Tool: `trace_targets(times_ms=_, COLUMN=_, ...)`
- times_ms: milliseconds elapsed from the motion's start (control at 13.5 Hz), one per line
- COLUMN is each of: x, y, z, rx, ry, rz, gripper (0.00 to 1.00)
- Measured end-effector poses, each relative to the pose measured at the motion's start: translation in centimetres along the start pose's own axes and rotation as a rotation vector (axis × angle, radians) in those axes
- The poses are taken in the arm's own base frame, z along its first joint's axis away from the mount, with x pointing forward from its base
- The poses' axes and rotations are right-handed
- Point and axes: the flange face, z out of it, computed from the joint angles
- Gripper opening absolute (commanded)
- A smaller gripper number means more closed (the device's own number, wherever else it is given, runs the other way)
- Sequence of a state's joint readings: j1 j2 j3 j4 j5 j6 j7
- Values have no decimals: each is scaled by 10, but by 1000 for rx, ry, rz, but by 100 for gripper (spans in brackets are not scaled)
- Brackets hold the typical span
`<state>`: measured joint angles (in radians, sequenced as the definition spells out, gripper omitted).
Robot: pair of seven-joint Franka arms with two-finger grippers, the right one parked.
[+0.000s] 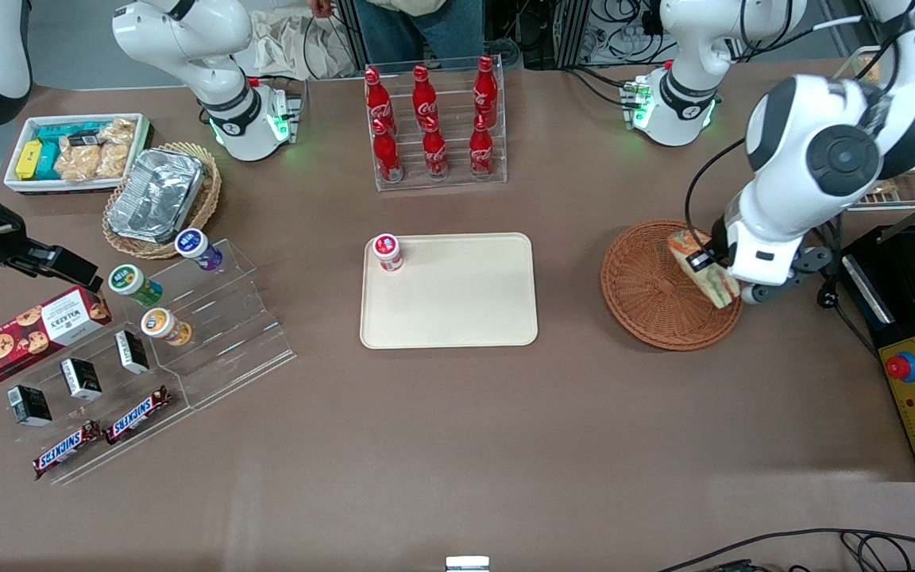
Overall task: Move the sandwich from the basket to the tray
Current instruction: 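Carry the held sandwich with the left gripper over to the cream tray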
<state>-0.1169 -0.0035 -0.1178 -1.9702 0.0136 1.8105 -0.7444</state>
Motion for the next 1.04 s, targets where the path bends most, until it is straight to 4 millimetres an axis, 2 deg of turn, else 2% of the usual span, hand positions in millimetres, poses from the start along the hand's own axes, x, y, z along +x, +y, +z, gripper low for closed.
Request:
trace_targets(times_ms=148, x=-11, y=11, z=-14, rx=9, ry=-4, rz=39, gripper=0)
trace_targets(times_ms=370, x=-43, y=39, z=-16, rx=13, ry=-27, rz=102, gripper=0)
trace_targets(times_ms=667, x=-59, y=56, z=-19, rx=-17, ry=-57, rz=131, gripper=0)
trace_targets(times_ms=815, x=-79, y=76, z=-16, rx=-13, ry=-61, rz=182, gripper=0)
trace_targets(times_ms=1037, x=-116, y=122, z=-12, rx=-11, ry=-61, rz=267, gripper=0)
